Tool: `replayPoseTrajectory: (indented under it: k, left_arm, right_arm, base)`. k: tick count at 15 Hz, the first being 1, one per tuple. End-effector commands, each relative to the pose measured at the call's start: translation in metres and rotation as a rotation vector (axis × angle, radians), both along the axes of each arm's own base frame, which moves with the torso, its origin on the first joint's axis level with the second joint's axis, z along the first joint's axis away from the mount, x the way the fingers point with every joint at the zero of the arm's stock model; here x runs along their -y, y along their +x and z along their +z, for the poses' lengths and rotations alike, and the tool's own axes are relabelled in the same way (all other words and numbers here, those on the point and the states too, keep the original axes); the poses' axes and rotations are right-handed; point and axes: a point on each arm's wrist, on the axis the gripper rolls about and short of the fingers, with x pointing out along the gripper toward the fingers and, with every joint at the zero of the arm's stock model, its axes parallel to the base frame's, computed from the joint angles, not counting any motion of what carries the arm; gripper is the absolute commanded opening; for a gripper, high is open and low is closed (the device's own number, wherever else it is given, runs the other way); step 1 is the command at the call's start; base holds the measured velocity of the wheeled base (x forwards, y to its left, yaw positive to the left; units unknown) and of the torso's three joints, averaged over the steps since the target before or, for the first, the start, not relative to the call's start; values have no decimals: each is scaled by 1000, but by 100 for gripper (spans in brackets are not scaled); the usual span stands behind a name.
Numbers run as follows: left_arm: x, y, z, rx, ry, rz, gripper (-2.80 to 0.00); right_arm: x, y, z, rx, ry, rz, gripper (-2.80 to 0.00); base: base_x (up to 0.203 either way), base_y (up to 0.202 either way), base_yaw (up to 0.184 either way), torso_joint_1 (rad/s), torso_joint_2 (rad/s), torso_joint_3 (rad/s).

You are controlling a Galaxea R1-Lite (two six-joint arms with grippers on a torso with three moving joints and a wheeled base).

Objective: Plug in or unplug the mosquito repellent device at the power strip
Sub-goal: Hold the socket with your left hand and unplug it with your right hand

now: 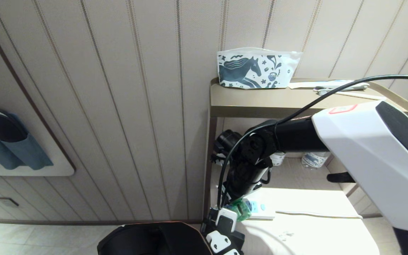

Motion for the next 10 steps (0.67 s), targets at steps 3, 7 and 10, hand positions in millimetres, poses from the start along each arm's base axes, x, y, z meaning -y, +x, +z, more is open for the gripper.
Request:
replayPoseTrajectory:
  k: [3,7,10]
  left_arm:
    - [-1,-1,2,12,-24,3,-280]
    - [-2,-1,1,10,-20,1,-280]
    - [-2,-3,0,8,-16,-2,-280]
  right_arm:
    - [3,-4,2,-6,-2,-6,-280]
    - [2,-5,3,-4,-5,-3,-280]
    - [-5,-8,-8,-4,-55,4,-280]
  base:
    - [0,0,0,0,0,0]
    - [0,0,0,0,0,0]
    - [0,0,0,0,0,0]
